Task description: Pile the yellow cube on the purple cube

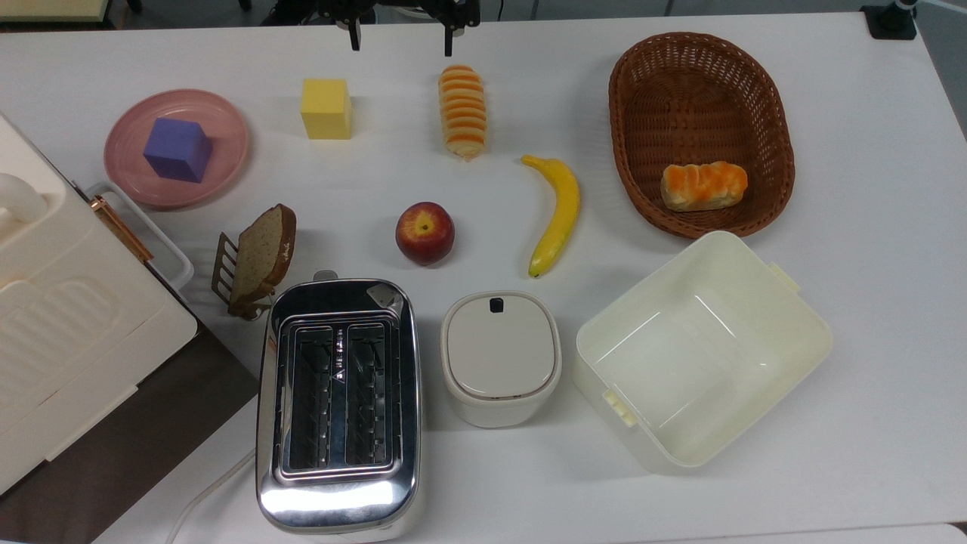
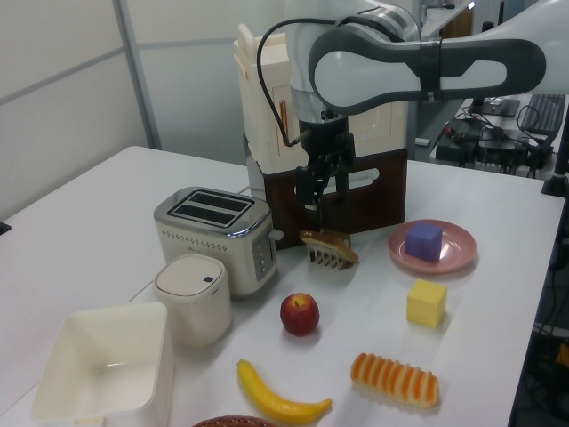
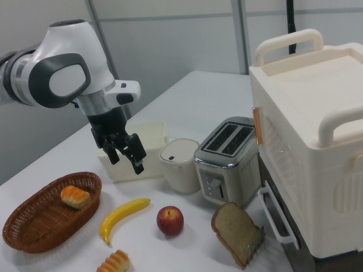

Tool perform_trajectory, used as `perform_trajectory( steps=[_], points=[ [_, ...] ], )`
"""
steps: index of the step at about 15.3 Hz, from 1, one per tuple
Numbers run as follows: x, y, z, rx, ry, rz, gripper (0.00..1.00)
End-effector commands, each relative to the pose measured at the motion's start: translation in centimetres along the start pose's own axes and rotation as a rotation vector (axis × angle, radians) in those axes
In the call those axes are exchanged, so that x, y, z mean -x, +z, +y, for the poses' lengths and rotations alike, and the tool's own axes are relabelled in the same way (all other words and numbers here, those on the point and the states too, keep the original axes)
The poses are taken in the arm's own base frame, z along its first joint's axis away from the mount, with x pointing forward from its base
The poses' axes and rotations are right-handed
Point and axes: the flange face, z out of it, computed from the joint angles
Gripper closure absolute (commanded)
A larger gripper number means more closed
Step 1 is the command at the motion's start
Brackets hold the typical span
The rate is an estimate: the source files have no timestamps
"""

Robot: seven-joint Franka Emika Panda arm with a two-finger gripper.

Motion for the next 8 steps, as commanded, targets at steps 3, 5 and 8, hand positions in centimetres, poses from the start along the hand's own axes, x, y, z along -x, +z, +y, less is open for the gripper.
perform_trajectory(
  steps=[3,5,8],
  points=[
    [1.2,-0.2,0.0,-0.017,-0.011,-0.034,0.00],
    [1.5,-0.9,0.1,-0.016,-0.007,-0.042,0.00],
    [1.8,-1.3,0.9,-0.017,0.008,-0.048,0.00]
  ],
)
